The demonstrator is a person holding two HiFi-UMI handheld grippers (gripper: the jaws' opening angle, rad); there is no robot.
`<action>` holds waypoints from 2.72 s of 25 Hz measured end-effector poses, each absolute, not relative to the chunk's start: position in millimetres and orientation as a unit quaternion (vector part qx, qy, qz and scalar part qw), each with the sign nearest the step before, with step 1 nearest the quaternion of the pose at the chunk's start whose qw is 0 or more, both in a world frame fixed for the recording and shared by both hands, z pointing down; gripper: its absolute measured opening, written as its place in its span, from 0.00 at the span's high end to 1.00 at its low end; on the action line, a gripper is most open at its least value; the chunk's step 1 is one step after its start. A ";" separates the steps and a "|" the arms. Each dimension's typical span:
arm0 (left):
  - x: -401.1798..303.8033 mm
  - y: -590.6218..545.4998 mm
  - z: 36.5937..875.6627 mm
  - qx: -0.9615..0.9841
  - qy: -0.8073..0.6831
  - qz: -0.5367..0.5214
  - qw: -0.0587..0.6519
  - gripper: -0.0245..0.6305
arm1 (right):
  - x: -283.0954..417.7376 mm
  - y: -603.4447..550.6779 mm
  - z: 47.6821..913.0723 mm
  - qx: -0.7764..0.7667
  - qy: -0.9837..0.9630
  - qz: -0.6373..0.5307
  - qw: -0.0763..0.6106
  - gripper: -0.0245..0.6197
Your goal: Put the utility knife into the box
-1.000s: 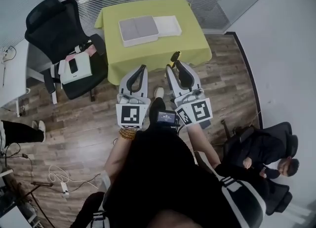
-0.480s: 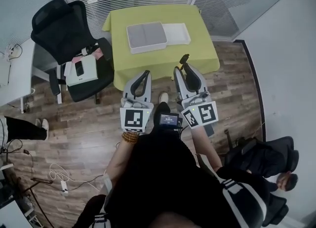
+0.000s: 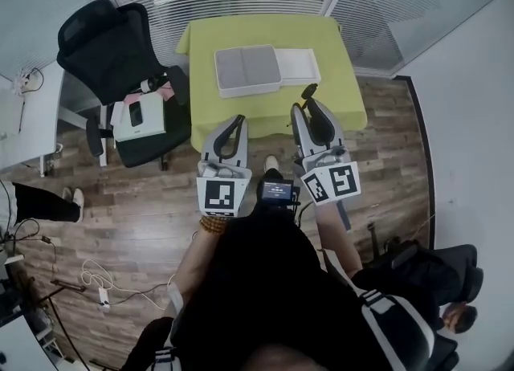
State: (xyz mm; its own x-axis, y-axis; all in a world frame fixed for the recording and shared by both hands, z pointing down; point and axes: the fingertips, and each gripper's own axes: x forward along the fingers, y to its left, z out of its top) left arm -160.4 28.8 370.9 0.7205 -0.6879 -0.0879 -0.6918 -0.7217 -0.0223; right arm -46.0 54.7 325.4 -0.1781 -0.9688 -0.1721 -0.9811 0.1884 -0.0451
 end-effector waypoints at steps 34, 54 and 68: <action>-32.1 -91.2 377.0 -0.904 0.427 0.021 0.002 0.94 | 77.5 -92.7 326.9 -0.582 0.810 0.022 0.064 0.79; 18.1 -136.7 384.9 -0.884 0.467 0.006 0.012 0.94 | 132.4 -152.2 331.4 -0.544 0.836 0.022 0.071 0.79; 60.3 -168.3 387.5 -0.870 0.492 0.012 0.017 0.94 | 169.4 -194.1 343.2 -0.514 0.855 0.018 0.068 0.79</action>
